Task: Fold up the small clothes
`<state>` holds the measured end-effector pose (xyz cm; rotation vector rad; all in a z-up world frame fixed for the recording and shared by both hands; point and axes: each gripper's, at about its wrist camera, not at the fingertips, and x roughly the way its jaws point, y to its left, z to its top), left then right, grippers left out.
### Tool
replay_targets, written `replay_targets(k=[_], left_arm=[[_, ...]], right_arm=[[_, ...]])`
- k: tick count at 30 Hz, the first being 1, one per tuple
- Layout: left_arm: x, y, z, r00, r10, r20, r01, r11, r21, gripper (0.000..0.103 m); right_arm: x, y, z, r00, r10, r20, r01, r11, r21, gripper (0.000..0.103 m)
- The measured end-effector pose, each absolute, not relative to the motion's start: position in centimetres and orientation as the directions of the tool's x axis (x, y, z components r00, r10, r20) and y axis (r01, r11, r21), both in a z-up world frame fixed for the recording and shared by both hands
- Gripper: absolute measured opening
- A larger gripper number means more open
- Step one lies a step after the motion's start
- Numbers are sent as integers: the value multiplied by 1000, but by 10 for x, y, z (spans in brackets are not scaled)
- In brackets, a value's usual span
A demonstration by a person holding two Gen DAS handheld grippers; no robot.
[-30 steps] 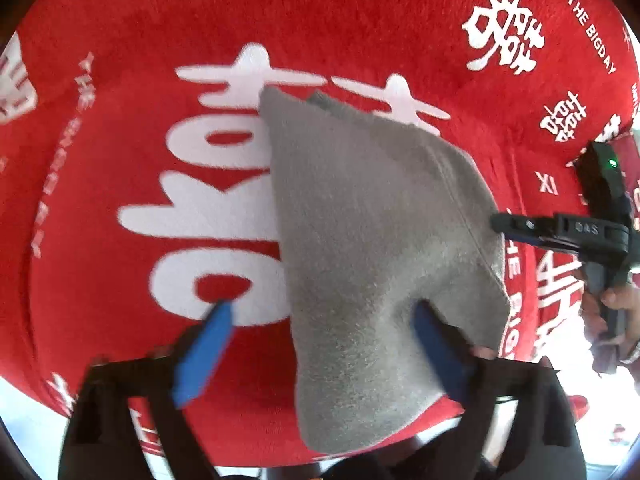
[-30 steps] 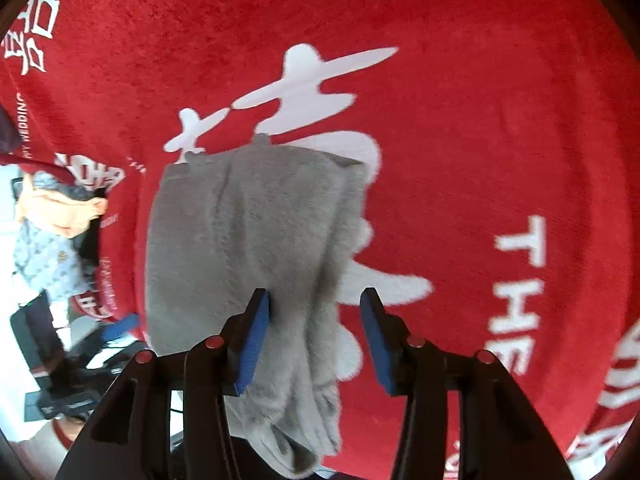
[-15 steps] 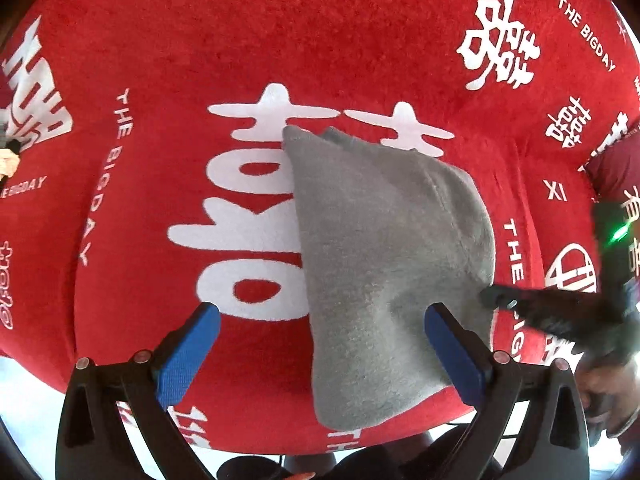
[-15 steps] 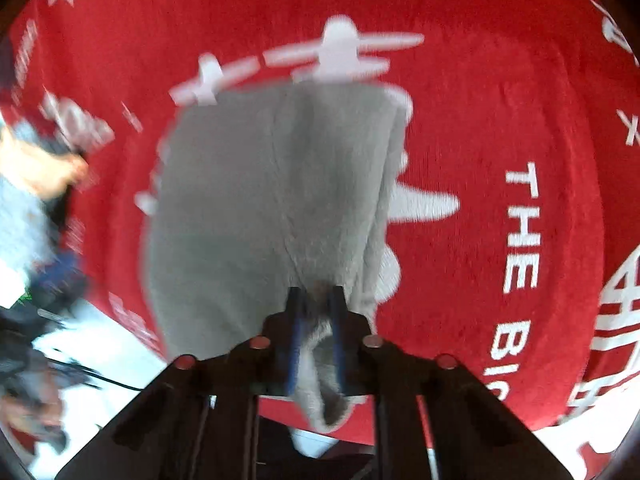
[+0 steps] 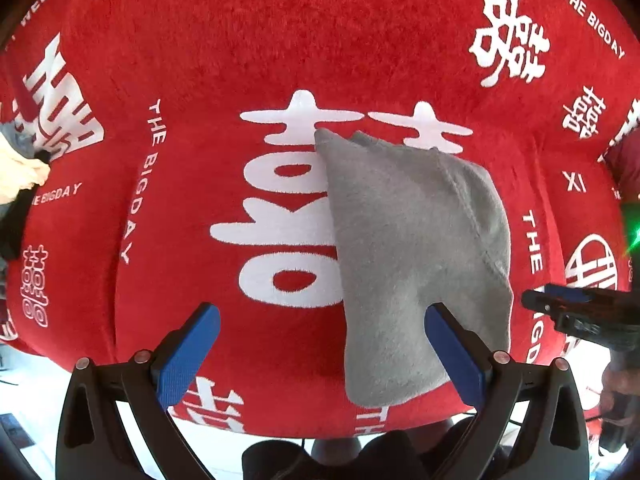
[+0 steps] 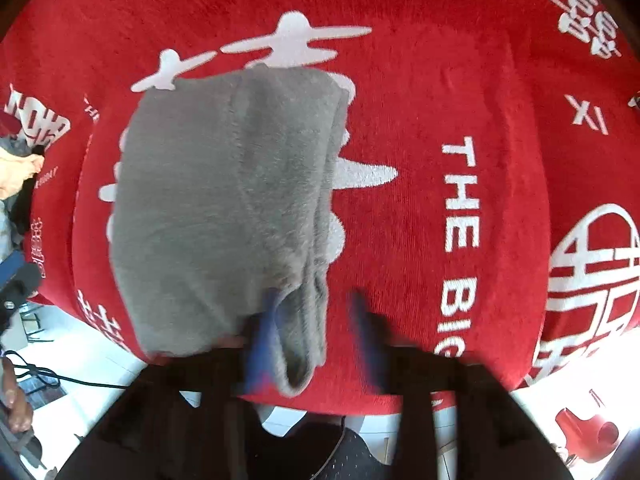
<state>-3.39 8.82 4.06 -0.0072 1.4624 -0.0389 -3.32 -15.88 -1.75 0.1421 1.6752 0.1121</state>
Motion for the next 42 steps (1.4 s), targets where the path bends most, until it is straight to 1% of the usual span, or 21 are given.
replay_targets(k=[1, 5, 8, 12, 22, 27, 42], left_arm=[[-34, 87, 42, 103, -26, -994, 22, 999, -23, 102], [-38, 84, 48, 79, -22, -997, 8, 1000, -21, 102], [-41, 82, 54, 78, -10, -997, 5, 1000, -10, 102], [-42, 83, 63, 84, -9, -996, 4, 1000, -9, 102], [-41, 80, 81, 94, -9, -996, 38, 999, -6, 102], [-44, 78, 81, 48, -10, -999, 35, 999, -8, 102], [-47, 77, 89, 45, -3, -999, 32, 999, -1, 102]], right_arm=[[-36, -156, -13, -96, 162, -982, 27, 987, 160, 75], [-41, -142, 14, -62, 172, -983, 30, 985, 170, 75], [-41, -132, 28, -36, 148, -988, 29, 989, 147, 80], [-46, -126, 47, -20, 138, -990, 36, 990, 137, 80], [-49, -117, 63, -24, 126, -992, 27, 992, 126, 80], [-49, -116, 72, -14, 118, -993, 30, 993, 118, 80], [-47, -109, 82, -23, 105, -994, 3, 995, 105, 80]])
